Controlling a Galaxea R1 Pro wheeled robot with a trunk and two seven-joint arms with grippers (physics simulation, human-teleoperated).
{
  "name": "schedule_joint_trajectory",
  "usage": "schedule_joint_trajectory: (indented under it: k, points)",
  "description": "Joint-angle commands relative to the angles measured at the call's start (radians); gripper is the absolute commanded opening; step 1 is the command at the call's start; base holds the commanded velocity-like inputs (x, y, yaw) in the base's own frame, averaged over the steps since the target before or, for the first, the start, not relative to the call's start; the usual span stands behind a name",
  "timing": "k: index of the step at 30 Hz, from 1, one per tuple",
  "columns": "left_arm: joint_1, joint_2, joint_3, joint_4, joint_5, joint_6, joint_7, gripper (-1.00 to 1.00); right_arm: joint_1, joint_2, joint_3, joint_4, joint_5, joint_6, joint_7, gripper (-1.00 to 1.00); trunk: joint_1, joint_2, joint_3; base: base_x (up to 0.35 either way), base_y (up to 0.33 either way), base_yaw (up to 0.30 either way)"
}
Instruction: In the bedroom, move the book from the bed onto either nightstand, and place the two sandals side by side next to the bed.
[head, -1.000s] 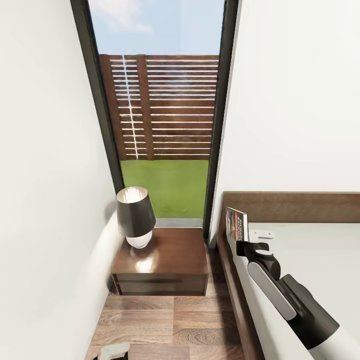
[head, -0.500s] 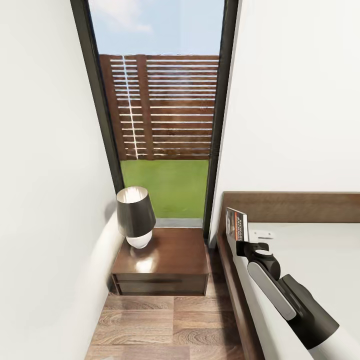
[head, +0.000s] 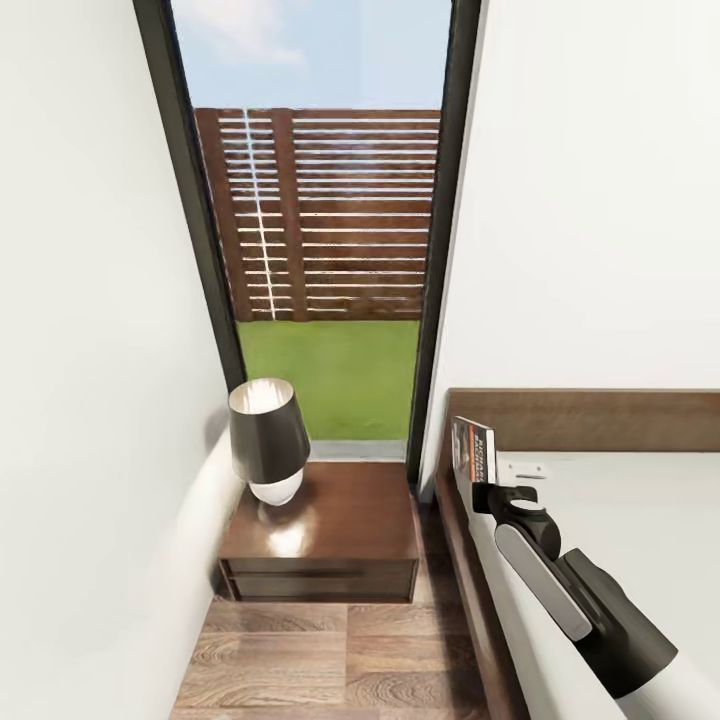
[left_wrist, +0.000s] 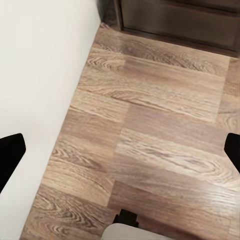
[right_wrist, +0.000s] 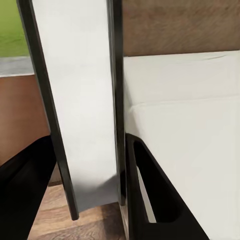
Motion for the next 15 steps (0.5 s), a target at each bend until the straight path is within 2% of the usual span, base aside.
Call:
schedule_joint_trajectory:
  k: [1, 3, 4, 8, 12, 14, 15]
  points:
    - [-0.001, 0.001, -0.009, -0.001, 0.01, -0.006, 0.006, 1.0, -0.002, -0.001, 0.003, 0.002, -0.007, 0.002, -0.01, -1.0, 0.001, -0.002, -0.002, 0.072, 0.0, 0.0]
    - [-0.001, -0.002, -0.01, -0.001, 0.01, -0.006, 0.006, 1.0, -0.002, 0.0, 0.002, 0.009, -0.009, 0.002, 0.022, -1.0, 0.001, -0.002, -0.002, 0.042, 0.0, 0.0]
    - [-0.001, -0.004, -0.011, -0.001, 0.01, -0.006, 0.006, 1.0, -0.002, 0.002, 0.001, 0.021, -0.01, 0.004, 0.066, -1.0, 0.001, -0.002, -0.002, 0.024, 0.0, 0.0]
    - [-0.001, -0.006, -0.018, 0.004, 0.01, -0.006, 0.007, 1.0, -0.003, 0.003, -0.001, 0.093, -0.009, 0.018, 0.157, -1.0, 0.001, -0.002, -0.002, 0.014, 0.0, 0.0]
    - [-0.001, -0.007, -0.024, 0.01, 0.009, -0.006, 0.007, 1.0, -0.027, 0.004, 0.0, 0.244, -0.01, 0.043, 0.224, -1.0, 0.001, -0.002, -0.002, 0.005, 0.0, 0.0]
    - [-0.001, -0.007, -0.025, 0.011, 0.009, -0.006, 0.007, 1.0, -0.06, 0.006, 0.001, 0.309, -0.01, 0.045, 0.244, -1.0, 0.001, -0.002, -0.002, 0.002, 0.0, 0.0]
    - [-0.001, -0.007, -0.025, 0.012, 0.008, -0.006, 0.007, 1.0, -0.102, 0.013, 0.002, 0.375, -0.006, 0.043, 0.269, -1.0, 0.001, -0.002, -0.002, 0.001, 0.0, 0.0]
